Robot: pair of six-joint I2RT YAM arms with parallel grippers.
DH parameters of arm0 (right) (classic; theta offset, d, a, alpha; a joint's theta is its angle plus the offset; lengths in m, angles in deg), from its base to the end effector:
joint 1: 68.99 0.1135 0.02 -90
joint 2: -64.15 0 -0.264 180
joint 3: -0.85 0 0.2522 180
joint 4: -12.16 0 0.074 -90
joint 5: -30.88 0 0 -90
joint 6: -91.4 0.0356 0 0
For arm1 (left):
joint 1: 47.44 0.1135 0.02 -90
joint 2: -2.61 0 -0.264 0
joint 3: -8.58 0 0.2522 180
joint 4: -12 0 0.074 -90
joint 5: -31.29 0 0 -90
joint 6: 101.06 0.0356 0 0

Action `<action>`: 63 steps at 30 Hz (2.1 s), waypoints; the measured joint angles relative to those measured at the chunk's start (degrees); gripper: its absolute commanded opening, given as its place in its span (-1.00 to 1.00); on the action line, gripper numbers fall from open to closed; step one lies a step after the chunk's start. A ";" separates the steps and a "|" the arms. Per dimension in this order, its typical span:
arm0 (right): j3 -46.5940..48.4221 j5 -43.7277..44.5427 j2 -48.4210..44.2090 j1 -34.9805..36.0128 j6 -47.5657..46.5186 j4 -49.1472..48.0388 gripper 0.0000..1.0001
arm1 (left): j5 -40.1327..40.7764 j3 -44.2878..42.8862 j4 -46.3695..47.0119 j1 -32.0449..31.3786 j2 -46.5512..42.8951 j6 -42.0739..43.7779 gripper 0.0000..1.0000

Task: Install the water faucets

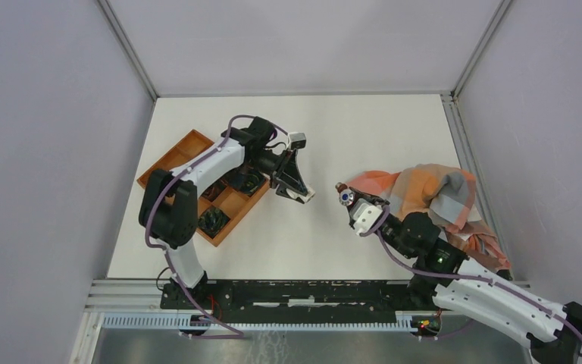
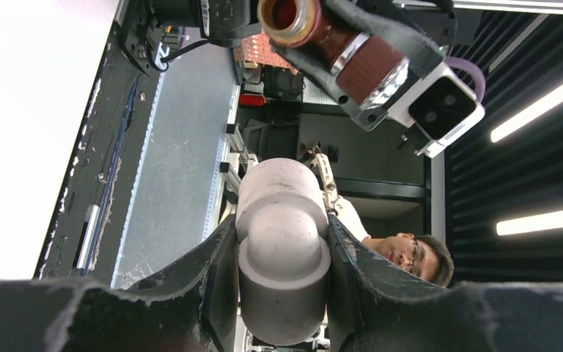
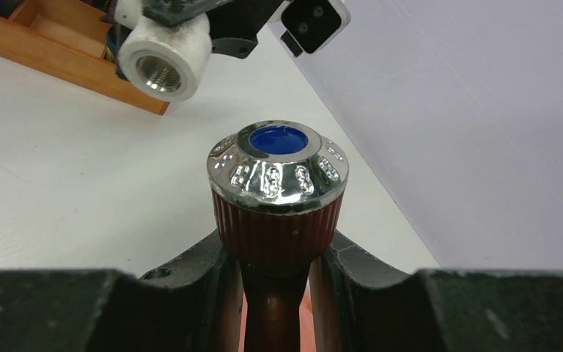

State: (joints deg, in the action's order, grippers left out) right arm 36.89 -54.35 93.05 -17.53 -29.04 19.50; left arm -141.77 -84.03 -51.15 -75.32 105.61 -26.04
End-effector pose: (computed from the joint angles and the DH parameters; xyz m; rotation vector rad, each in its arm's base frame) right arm 0.0949 0.1144 0.2721 -0.9843 1.2342 0.2221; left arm 0.2925 -0.1947 0.2502 -0.5129 -2.0962 1.8779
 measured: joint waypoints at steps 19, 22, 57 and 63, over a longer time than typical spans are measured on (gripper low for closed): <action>-2.80 40.48 12.11 37.31 -20.76 -12.26 -1.00 | -1.66 -5.11 -13.60 6.23 4.63 13.38 -0.95; -7.54 45.40 12.83 42.27 -29.07 -21.81 -1.00 | -2.12 -10.97 -21.20 2.51 9.35 20.79 -0.96; -18.67 62.82 26.75 64.04 -77.13 -65.33 -1.00 | 1.60 -8.74 -22.51 -7.54 4.35 19.12 -0.96; -18.78 60.43 26.88 64.04 -77.92 -63.28 -1.00 | 1.95 -8.74 -22.49 -9.01 4.35 19.10 -0.96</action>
State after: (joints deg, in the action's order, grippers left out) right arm 18.12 6.09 119.94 46.51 -106.96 -43.77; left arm -139.83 -92.77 -73.64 -84.33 109.96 -6.94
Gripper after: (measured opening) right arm 0.377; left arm 0.464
